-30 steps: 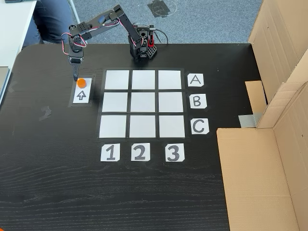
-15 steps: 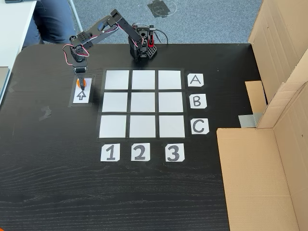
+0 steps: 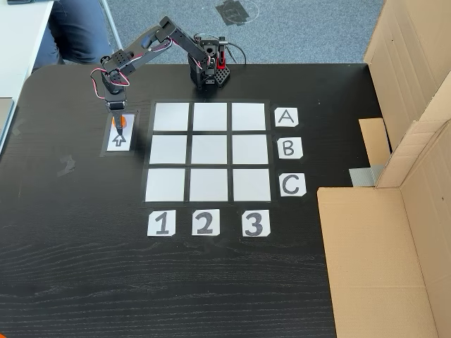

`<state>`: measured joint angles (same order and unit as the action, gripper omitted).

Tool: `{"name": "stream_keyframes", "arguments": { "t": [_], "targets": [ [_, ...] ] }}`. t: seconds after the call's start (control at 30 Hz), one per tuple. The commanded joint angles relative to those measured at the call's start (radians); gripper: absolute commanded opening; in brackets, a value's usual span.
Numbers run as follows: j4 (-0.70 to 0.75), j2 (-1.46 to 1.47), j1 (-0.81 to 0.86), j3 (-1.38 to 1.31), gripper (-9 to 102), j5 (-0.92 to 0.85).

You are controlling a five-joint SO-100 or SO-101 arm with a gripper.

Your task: Pick up the round, orange token and place it in the grid on square A1.

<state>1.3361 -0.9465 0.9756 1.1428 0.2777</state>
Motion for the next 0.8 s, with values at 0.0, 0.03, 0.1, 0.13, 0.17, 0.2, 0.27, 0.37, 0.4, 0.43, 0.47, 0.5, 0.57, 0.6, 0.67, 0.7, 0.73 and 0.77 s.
{"name": "stream_keyframes", "arguments": {
  "t": [0.0,0.03,0.1,0.13,0.17,0.2,0.27,0.37,0.4,0.43,0.47,0.5,0.57,0.6,0.67,0.7,0.73,0.77],
  "targets": [
    [-0.011,-0.006,-0.006,-0.044,39,0.009],
    [-0.011,-0.005,-0.006,-0.044,39,0.009],
    [-0.011,-0.002,-0.006,-0.044,39,0.009],
    [-0.011,0.0,-0.006,-0.044,39,0.009],
    [-0.011,0.0,-0.006,-0.046,39,0.009],
    [-0.011,0.002,-0.006,-0.046,37,0.009],
    [-0.011,0.005,-0.006,-0.049,35,0.009],
    [-0.011,0.006,-0.006,-0.051,33,0.009],
    [-0.011,0.006,-0.006,-0.051,30,0.009],
    [-0.012,0.008,-0.006,-0.051,27,0.009],
    [-0.014,0.008,-0.006,-0.051,25,0.011],
    [-0.015,0.008,-0.006,-0.051,24,0.011],
    [-0.02,0.008,-0.006,-0.051,21,0.012],
    [-0.02,0.008,-0.006,-0.051,18,0.014],
    [-0.021,0.008,-0.006,-0.052,14,0.015],
    [-0.021,0.009,-0.005,-0.052,13,0.015],
    [-0.021,0.009,-0.005,-0.052,12,0.015],
    [-0.021,0.009,-0.005,-0.052,10,0.015]
  ]
}}
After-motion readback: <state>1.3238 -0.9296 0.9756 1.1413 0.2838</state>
